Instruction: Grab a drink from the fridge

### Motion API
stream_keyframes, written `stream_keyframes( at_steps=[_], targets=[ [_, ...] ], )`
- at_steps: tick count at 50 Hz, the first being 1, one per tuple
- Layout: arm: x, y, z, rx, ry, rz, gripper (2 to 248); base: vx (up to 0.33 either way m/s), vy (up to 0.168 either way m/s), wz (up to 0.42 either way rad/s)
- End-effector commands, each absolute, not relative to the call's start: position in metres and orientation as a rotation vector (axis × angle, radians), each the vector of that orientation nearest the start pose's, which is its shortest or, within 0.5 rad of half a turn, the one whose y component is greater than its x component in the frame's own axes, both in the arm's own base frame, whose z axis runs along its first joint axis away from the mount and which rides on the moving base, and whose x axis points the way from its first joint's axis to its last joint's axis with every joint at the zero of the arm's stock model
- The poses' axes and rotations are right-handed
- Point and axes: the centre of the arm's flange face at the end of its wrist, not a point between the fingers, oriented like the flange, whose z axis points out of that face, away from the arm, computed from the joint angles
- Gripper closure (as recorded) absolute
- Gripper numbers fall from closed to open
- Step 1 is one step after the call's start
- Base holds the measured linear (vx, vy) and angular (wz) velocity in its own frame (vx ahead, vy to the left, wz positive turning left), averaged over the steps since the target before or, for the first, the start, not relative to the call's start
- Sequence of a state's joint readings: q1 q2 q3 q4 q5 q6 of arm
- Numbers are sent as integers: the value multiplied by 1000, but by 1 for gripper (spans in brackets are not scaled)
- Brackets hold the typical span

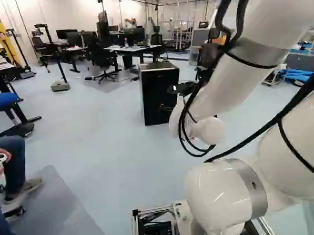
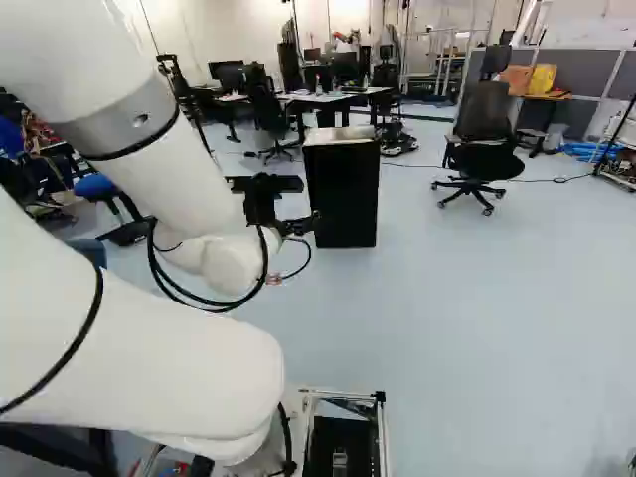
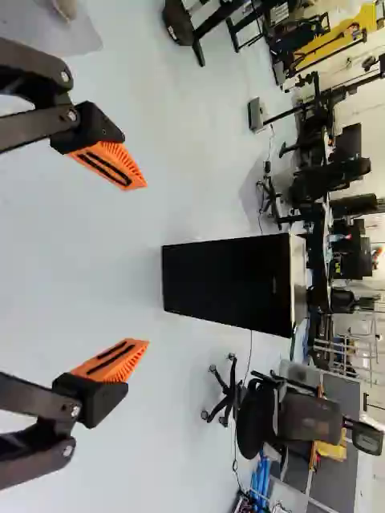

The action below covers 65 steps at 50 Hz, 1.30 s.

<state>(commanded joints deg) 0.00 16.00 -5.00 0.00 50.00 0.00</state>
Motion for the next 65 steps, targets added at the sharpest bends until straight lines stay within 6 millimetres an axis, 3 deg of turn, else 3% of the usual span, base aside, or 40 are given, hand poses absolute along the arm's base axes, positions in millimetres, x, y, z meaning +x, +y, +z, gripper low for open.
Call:
stream_keyframes(
  at_steps=[65],
  targets=[
    [270,0,366,-2558,0,-1824,3,13,0,-2]
  ],
)
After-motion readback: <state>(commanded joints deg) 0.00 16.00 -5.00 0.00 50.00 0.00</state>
